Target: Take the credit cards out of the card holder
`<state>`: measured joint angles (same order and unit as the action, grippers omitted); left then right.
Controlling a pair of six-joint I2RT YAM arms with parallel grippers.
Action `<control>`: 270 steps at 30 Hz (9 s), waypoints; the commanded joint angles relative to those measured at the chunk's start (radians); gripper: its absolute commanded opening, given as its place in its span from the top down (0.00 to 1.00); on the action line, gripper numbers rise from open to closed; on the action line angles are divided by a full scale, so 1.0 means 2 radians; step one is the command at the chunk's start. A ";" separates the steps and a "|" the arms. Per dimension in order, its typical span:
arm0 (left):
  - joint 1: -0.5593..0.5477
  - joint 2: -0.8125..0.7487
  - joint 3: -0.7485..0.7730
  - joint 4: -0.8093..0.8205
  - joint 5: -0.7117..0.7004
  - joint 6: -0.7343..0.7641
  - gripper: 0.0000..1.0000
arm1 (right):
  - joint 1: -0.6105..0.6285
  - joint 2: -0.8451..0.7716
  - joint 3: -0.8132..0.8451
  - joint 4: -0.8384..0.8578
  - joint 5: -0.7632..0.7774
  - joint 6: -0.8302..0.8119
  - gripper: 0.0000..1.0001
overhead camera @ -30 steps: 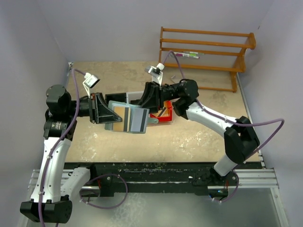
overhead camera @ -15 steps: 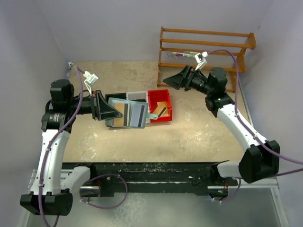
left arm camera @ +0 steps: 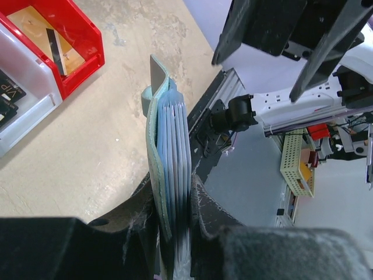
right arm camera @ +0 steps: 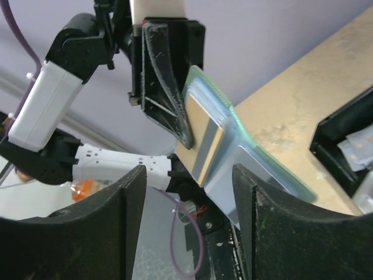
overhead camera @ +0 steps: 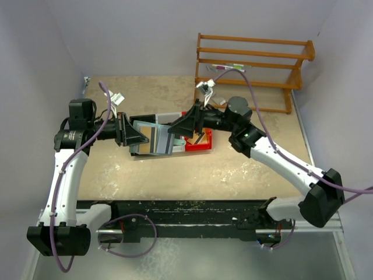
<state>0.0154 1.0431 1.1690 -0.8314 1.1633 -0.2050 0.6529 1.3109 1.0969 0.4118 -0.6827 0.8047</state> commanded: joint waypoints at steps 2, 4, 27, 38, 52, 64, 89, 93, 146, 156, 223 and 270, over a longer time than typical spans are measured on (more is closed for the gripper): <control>0.006 -0.002 0.022 0.012 0.038 0.006 0.92 | 0.032 0.033 0.026 0.094 -0.048 0.032 0.44; 0.007 0.000 0.020 0.012 0.056 0.002 0.91 | 0.039 0.048 0.022 0.124 -0.062 0.052 0.48; 0.020 0.009 0.007 0.019 0.118 -0.015 0.85 | 0.085 0.106 0.038 0.145 -0.062 0.075 0.79; 0.020 -0.007 0.004 0.009 0.073 0.012 0.66 | 0.096 0.120 0.074 0.008 0.024 0.019 0.90; 0.020 -0.012 -0.005 0.012 0.202 0.016 0.59 | 0.097 0.099 0.003 0.186 -0.044 0.110 1.00; 0.020 -0.007 0.023 -0.087 0.223 0.103 0.87 | 0.089 0.079 0.006 0.134 -0.020 0.080 1.00; 0.020 0.015 0.051 -0.095 0.156 0.092 0.86 | 0.113 0.112 0.050 0.075 -0.082 0.019 0.67; 0.020 0.020 0.038 -0.066 0.110 0.065 0.86 | 0.115 0.123 0.061 0.071 -0.086 0.019 0.76; 0.023 0.083 0.063 -0.127 -0.110 0.302 0.57 | 0.052 0.077 -0.057 0.014 0.078 -0.004 0.52; 0.024 0.110 0.085 -0.111 -0.147 0.301 0.53 | 0.195 -0.005 -0.093 -0.263 0.409 -0.216 0.00; -0.036 -0.094 -0.152 -0.030 -0.086 0.692 0.60 | 0.262 0.137 -0.069 -0.212 0.361 -0.230 1.00; -0.315 -0.010 -0.299 0.211 -0.299 0.730 1.00 | 0.135 0.151 -0.030 -0.188 0.102 -0.236 0.94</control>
<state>-0.6109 1.0039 0.5282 -0.3763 0.5339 1.3113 0.9333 1.6558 1.0386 -0.0265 -0.4316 0.3275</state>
